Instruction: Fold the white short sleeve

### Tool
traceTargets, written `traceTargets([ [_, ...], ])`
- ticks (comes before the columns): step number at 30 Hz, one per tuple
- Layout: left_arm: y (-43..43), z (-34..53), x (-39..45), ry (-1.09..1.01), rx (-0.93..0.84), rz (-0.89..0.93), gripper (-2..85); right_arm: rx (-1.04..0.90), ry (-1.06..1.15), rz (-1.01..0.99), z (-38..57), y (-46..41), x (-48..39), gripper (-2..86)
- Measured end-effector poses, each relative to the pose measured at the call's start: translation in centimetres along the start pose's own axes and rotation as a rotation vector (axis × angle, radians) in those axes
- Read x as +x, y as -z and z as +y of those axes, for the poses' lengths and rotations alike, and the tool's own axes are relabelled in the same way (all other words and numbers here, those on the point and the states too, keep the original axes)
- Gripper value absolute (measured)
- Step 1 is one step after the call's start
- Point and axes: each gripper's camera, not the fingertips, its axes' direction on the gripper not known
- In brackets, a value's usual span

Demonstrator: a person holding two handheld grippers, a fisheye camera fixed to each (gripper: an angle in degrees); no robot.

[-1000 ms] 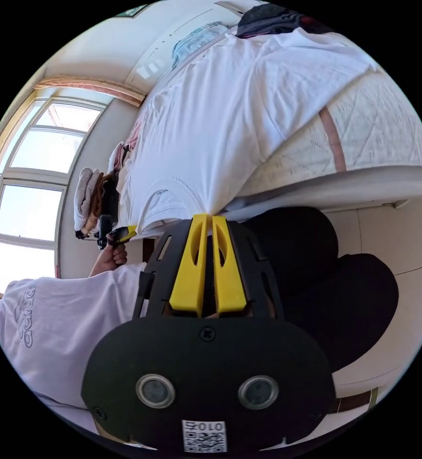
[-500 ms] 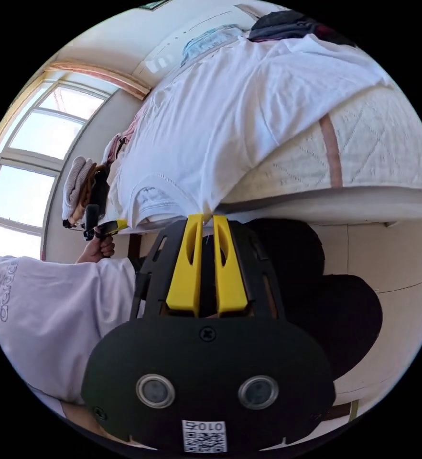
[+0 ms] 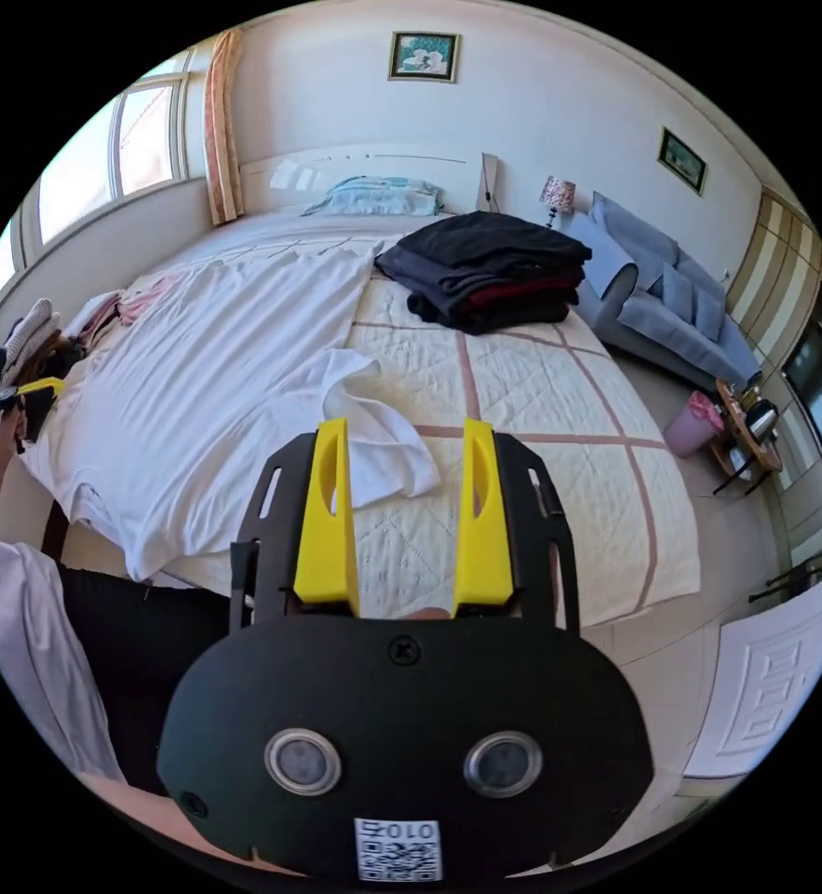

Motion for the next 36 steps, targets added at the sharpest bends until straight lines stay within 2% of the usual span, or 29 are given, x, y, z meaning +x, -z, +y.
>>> traceTargets([
  [2, -1.1, -1.1, 0.1, 0.022, -0.02, 0.037, 10.4, -0.024, -0.022, -0.131, 0.2, -1.6, 0.6, 9.5],
  [5, -3.3, -1.9, 0.7, 0.021, -0.106, 0.018, 10.2, -0.081, -0.021, -0.087, 0.6, -2.4, 0.0, 3.8],
  [9, -3.4, -1.7, 1.4, 0.059, -0.112, 0.028, 9.1, -0.107, -0.169, -0.083, 0.3, -0.6, 2.6, 2.3],
  [11, -3.0, -1.5, 1.1, 0.102, -0.108, 0.035, 8.5, -0.144, -0.255, -0.188, 0.7, -0.9, 4.9, 2.1],
  [13, -2.8, -1.2, 1.2, 0.128, -0.102, 0.058, 8.3, -0.221, -0.217, -0.156, 0.7, -2.1, 4.6, 2.3],
  [18, -1.4, -1.6, 2.0, 0.118, -0.116, 0.051, 9.8, -0.148, -0.283, -0.193, 1.4, -0.5, 5.2, 4.3],
  [22, 2.3, -2.4, 3.0, 0.079, -0.088, -0.173, 13.5, 0.002, -0.304, -0.186, 2.7, 3.4, 4.7, 6.9],
  [24, 1.6, -2.8, 2.7, 0.056, -0.137, -0.196, 14.9, 0.032, -0.297, -0.19, 2.7, 4.5, 3.9, 7.0],
  [29, -1.8, -3.1, 0.0, 0.144, -0.226, -0.047, 16.5, 0.004, -0.236, -0.151, 1.8, 4.3, 0.5, 6.6],
  [32, -1.3, -2.6, -0.4, 0.155, -0.194, -0.025, 13.7, -0.057, -0.247, -0.181, 1.8, 2.4, 0.0, 6.5],
  [34, 0.0, -2.4, 0.1, 0.082, -0.17, -0.013, 4.6, -0.101, -0.246, -0.2, 1.7, 1.3, -0.4, 6.3],
  [36, 1.6, -2.3, 0.8, 0.026, -0.14, -0.031, 2.3, -0.131, -0.24, -0.188, 1.6, 0.5, -0.9, 6.0],
])
